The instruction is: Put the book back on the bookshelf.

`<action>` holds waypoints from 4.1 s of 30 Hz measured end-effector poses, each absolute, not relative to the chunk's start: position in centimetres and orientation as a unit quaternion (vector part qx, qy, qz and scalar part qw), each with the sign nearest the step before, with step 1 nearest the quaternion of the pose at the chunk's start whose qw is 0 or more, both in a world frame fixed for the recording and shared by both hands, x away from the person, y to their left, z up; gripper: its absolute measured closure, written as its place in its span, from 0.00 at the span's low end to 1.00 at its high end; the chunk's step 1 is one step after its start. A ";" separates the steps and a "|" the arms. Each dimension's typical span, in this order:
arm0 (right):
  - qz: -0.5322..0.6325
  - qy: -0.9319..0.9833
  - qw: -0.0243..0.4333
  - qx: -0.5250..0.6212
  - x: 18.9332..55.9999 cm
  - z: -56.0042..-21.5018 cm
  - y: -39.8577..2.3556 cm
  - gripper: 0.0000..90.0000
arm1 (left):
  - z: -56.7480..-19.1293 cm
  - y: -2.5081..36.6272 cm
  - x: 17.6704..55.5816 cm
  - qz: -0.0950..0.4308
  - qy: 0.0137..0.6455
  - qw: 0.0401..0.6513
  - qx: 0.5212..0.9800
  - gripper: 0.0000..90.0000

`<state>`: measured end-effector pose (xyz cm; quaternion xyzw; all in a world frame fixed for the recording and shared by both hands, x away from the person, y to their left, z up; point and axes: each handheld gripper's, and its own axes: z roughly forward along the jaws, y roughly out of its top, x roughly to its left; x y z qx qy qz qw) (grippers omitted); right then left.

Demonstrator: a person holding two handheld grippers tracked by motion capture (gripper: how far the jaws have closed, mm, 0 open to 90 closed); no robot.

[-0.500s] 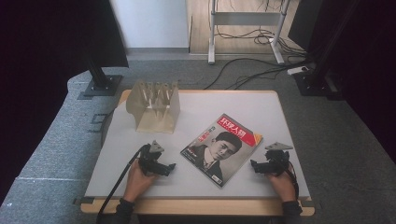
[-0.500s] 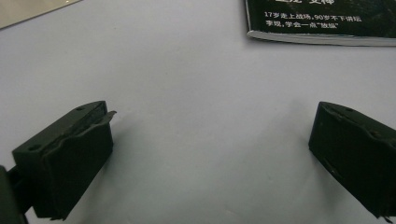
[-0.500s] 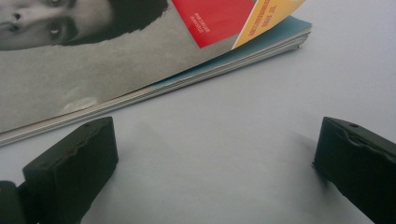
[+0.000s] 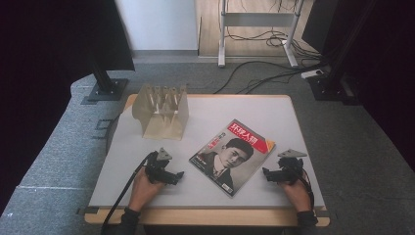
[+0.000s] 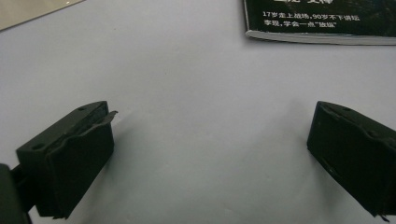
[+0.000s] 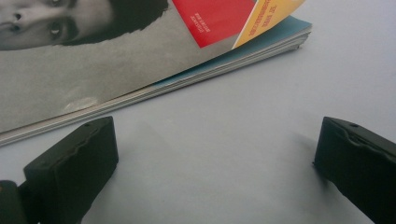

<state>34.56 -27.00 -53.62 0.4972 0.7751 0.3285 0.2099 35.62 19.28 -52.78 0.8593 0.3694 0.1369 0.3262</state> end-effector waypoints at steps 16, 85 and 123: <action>0.342 0.784 0.198 0.479 34.8 -52.6 -27.1 0.00 | -50.6 16.4 37.3 0.109 0.336 0.358 0.864 0.00; 0.349 0.806 0.162 0.450 37.2 -53.2 -25.6 0.00 | -52.4 8.5 33.9 0.046 0.244 0.342 0.906 0.00; 0.363 0.847 0.131 0.366 42.1 -53.2 -16.1 0.00 | -52.7 14.7 35.5 0.127 0.321 0.328 0.879 0.00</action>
